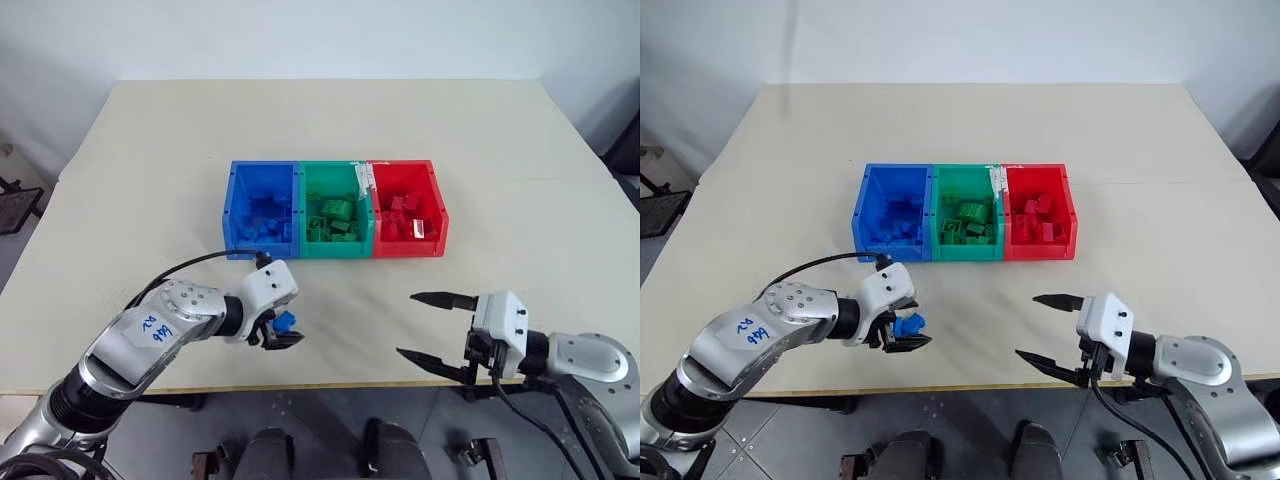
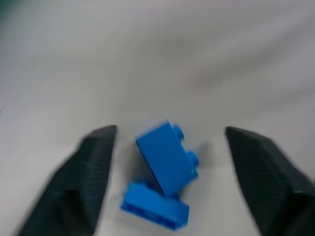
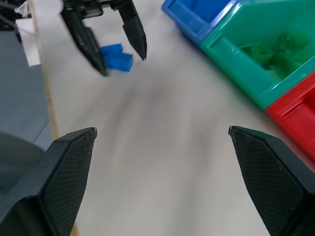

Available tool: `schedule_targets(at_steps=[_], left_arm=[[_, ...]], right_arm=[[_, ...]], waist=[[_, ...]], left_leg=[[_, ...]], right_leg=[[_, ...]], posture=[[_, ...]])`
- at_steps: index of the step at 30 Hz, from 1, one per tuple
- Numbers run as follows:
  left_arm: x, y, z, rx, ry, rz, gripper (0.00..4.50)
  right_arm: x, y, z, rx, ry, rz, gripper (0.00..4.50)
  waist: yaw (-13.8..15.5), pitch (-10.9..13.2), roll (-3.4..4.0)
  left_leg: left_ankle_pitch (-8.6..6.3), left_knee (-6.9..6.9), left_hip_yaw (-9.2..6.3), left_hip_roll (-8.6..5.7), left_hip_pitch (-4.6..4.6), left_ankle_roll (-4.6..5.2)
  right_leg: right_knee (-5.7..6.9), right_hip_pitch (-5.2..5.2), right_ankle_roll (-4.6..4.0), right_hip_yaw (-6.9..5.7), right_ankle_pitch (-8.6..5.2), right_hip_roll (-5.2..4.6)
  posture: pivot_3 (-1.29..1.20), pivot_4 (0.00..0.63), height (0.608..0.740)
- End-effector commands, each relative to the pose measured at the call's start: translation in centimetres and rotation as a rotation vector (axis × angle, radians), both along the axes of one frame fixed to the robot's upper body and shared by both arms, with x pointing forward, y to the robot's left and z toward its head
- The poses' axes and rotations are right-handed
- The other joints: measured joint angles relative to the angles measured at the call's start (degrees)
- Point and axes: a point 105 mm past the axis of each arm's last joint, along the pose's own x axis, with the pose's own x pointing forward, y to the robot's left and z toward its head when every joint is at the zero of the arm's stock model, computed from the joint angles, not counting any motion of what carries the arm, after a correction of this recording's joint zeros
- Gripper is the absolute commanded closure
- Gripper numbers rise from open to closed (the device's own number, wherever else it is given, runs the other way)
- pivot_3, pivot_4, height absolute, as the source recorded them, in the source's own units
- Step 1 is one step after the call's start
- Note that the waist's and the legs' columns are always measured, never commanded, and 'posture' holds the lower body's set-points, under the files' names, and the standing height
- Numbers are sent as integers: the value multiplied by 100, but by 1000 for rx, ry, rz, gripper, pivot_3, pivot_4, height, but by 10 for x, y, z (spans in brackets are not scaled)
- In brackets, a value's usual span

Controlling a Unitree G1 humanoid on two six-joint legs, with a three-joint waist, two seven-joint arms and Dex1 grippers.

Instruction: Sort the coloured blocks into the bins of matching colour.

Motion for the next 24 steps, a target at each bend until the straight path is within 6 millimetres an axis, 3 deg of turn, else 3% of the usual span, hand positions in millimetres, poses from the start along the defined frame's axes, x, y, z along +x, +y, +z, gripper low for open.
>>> schedule_targets(at_steps=[1,6,10,13,21,24], left_arm=[[-5,-2,-4,12,24,-32,2232],[1,-3,-5,-16,-2,-18,3626],[7,-8,-1,-79,-32,-10,3630],[13,-14,15,-205,-91,-30,3630],[71,14,83,-476,-518,190,3630],[93,27,95,-488,-622,292,3630]], right_arm=[[-3,2,12,2,-50,22,0],[-2,0,11,-2,-51,21,0],[-3,-1,9,2,-51,14,0],[-5,-3,11,17,-65,-10,0],[5,-14,34,193,-180,-208,0],[13,-15,45,262,-229,-266,0]], waist=[[-2,-1,1],[26,-1,1],[96,-1,1],[134,0,0],[130,-1,1],[129,-1,1]], left_leg=[[0,-1,2,0,1,0],[0,1,1,0,2,0],[0,7,2,-1,1,1],[0,9,4,-2,1,1],[0,9,4,-1,1,0],[0,9,5,-2,2,0]], right_leg=[[-1,0,0,2,0,0],[-2,4,0,1,0,0],[-4,7,-1,2,0,0],[-5,6,-1,3,0,0],[-2,4,-1,1,0,1],[1,5,0,1,0,1]], posture=[[0,150,740],[0,150,740],[0,150,740],[0,150,740],[0,150,740],[0,150,740]])
